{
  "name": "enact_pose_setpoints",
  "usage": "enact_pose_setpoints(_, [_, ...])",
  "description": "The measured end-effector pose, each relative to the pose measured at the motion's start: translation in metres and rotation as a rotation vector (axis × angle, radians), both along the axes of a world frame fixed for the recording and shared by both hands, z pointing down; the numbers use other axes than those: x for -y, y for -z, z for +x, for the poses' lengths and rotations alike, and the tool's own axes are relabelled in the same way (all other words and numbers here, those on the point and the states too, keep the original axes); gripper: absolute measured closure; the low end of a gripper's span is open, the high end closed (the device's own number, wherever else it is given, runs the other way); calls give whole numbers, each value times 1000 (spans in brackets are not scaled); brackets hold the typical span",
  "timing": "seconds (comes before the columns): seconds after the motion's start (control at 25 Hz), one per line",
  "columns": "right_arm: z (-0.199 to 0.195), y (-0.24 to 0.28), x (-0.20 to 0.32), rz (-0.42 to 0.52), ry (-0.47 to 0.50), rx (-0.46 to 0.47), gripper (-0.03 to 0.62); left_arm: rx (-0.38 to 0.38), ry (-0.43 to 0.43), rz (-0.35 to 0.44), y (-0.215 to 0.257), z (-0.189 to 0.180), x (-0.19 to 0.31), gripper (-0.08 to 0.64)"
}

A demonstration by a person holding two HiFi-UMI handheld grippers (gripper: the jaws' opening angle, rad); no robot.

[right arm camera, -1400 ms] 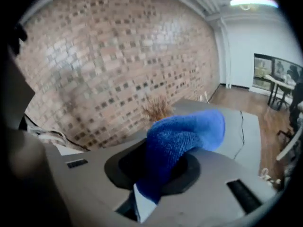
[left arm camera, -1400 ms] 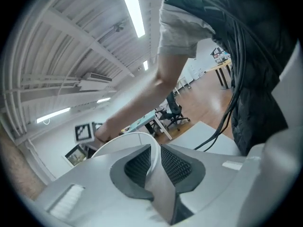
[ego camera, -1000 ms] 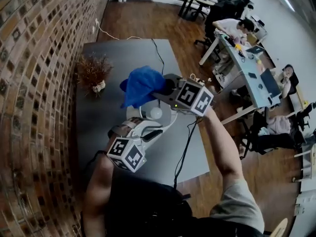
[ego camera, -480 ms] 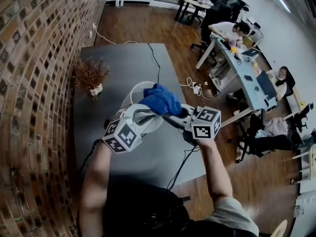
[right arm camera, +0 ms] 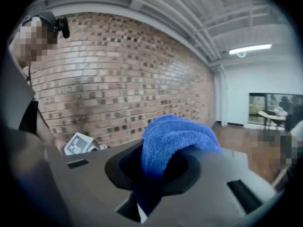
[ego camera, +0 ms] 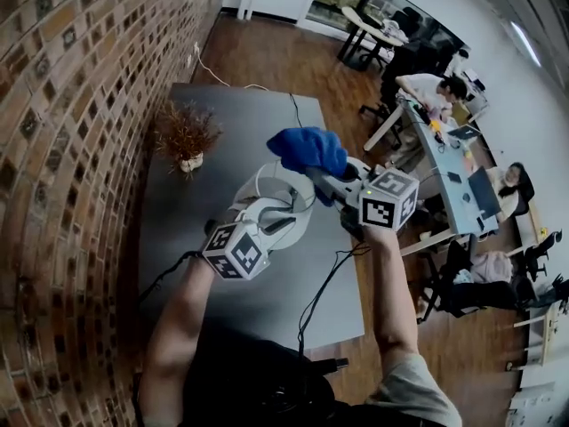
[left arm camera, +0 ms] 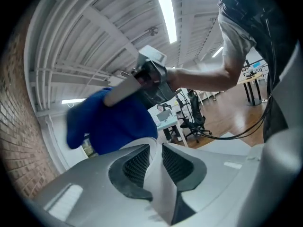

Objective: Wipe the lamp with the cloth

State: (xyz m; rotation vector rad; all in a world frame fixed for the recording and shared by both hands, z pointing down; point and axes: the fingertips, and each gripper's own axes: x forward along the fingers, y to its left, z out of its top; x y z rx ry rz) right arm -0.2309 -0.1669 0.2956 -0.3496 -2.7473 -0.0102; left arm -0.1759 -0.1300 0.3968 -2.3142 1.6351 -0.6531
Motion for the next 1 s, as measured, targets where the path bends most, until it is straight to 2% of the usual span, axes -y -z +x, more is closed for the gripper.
enact_pose_setpoints(0.12, [-48, -33, -73, 104, 268, -210, 528, -2, 6, 7, 0, -1, -2, 471])
enact_pose_setpoints(0.2, [-69, -80, -85, 199, 347, -363, 528, -13, 10, 6, -1, -2, -3, 471])
enact_pose_setpoints(0.28, [-84, -108, -74, 222, 365, -407, 528, -29, 14, 4, 0, -4, -2, 467])
enact_pose_setpoints(0.36, [-92, -101, -52, 226, 293, -381, 528, -43, 9, 4, 1, -5, -1, 466])
enact_pose_setpoints(0.48, [-94, -82, 25, 353, 3, -319, 528, -45, 1, 15, 2, -4, 2, 466])
enact_pose_setpoints(0.52, [-90, -73, 45, 355, -75, -279, 528, -47, -8, 26, 2, -3, 0, 465])
enact_pose_setpoints(0.56, [-83, -61, 54, 311, -109, -234, 529, -51, -23, 45, 3, -2, -3, 466])
enact_pose_setpoints(0.6, [-75, -46, 51, 242, -104, -190, 528, -58, -35, 70, 4, -2, -7, 466])
enact_pose_setpoints(0.8, [-16, 16, -14, -74, 19, -56, 529, -160, 20, 173, 23, -24, -26, 479])
enact_pose_setpoints(0.88, [8, 6, -43, -173, 8, -30, 528, -138, 6, 146, 20, -23, -24, 479])
enact_pose_setpoints(1.0, [23, -48, -49, -186, -101, -65, 529, -42, -18, 63, 4, -14, -14, 479])
